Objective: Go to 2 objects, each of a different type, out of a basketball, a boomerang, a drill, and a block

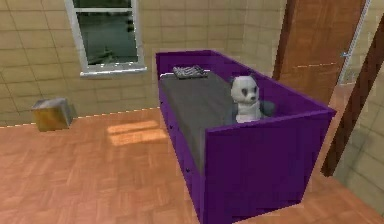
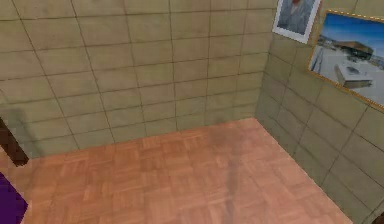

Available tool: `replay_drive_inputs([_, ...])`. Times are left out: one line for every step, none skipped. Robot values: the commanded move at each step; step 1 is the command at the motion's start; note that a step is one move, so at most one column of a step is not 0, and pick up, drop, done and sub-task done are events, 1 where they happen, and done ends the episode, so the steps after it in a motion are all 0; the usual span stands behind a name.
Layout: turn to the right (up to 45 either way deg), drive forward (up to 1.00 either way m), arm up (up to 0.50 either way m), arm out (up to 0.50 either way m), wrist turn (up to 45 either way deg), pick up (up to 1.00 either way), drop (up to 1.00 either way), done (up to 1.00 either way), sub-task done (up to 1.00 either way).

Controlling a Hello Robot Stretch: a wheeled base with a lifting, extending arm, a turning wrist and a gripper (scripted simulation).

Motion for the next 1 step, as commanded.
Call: replay_drive_inputs([-45.0, 0.00, 0.00, 0.00, 0.0, 0.00, 0.00, 0.00, 0.00])
